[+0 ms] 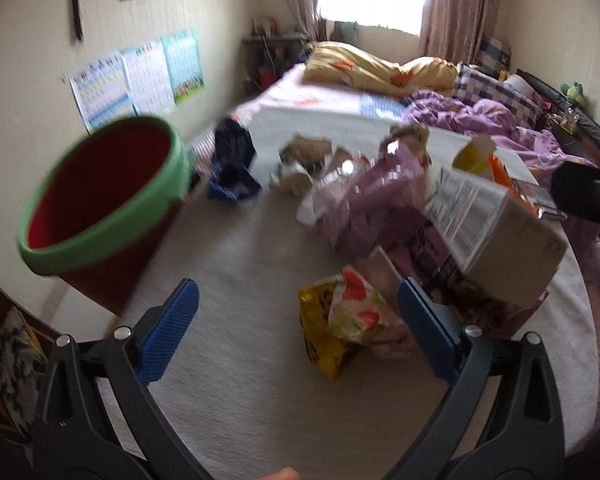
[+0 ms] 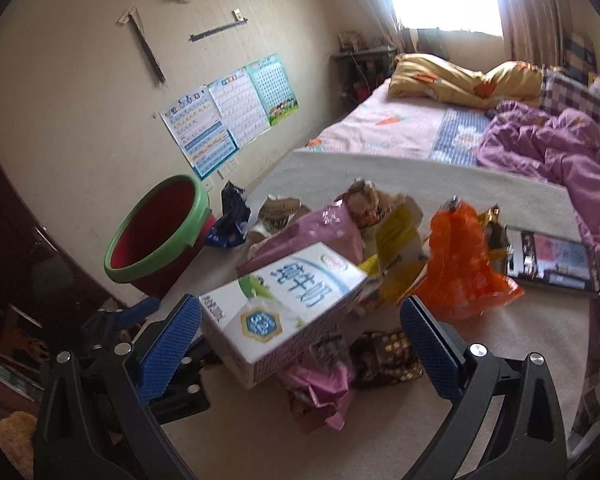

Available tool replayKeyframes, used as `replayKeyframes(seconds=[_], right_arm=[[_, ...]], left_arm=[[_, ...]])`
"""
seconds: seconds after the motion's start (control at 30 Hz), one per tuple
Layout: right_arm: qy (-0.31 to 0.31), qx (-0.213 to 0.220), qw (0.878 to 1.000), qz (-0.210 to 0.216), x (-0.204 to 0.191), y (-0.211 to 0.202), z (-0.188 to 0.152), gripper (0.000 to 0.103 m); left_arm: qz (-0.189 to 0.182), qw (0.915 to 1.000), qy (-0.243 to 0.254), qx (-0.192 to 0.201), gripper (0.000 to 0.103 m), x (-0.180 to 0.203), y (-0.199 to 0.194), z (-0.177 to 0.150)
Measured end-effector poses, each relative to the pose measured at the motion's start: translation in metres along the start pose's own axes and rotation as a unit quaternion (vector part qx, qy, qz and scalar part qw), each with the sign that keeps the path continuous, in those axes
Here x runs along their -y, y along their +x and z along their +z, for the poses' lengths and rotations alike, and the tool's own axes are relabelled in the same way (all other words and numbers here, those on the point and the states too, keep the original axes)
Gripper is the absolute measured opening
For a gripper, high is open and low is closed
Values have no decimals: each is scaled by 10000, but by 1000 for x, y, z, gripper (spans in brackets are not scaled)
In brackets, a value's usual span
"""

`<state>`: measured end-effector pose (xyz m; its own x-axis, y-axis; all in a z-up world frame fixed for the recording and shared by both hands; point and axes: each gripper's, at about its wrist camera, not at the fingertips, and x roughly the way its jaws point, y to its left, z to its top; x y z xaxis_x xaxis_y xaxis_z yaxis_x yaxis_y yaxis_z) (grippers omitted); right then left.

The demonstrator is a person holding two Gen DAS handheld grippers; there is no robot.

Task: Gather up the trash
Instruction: 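Grasp the yellow snack wrapper with the left gripper while the right gripper grasps the pink wrapper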

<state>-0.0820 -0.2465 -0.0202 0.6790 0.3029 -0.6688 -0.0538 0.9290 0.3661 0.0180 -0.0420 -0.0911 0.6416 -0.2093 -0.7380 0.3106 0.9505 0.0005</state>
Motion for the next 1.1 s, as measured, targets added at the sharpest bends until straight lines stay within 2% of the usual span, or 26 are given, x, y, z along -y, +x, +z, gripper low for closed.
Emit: replayKeyframes(seconds=[0.17, 0.23, 0.27, 0.33, 0.47, 0.53, 0.57, 0.63, 0.7, 0.73, 0.77, 0.87, 1.1], right_arm=[[169, -304, 9991, 233, 8, 3, -13, 93], [192, -416, 9986, 272, 11, 2, -17, 92], [205, -478, 9982, 303, 13, 2, -20, 91], [207, -542, 9977, 342, 16, 4, -25, 87], [232, -640, 9961, 558, 20, 6, -35, 78], [184, -669, 9956, 628, 19, 7, -37, 74], [162, -697, 9954, 639, 19, 10, -39, 71], [188, -801, 9943, 676, 20, 19, -40, 65], [186, -992, 9929, 625, 19, 29, -44, 52], [171, -1023, 9926, 624, 18, 32, -46, 52], [161, -1011, 9927, 642, 16, 33, -48, 50], [24, -914, 9937, 652, 14, 26, -46, 37], [-47, -853, 9917, 965, 16, 8, -43, 34]], left_arm=[[-440, 9986, 97, -279, 77, 3, 13, -6], [-855, 9955, 47, -397, 55, 2, 17, -5], [-1019, 9938, -34, -433, 51, 1, 17, -4], [-1132, 9926, -105, -420, 40, -1, 12, -3], [-1203, 9921, -138, -339, 28, 0, 6, 3], [-1127, 9932, -178, -216, 10, -4, -2, 6], [-1119, 9933, -196, -202, 7, -6, -3, 7], [-1094, 9935, -247, -187, 6, -12, -5, 10], [-1057, 9939, -258, -180, 5, -16, -5, 11], [-1056, 9939, -275, -184, 5, -17, -6, 10], [-1063, 9937, -288, -188, 5, -18, -6, 10], [-1070, 9935, -318, -216, 6, -20, -6, 8], [-982, 9936, -453, -334, 6, -35, 2, 6]])
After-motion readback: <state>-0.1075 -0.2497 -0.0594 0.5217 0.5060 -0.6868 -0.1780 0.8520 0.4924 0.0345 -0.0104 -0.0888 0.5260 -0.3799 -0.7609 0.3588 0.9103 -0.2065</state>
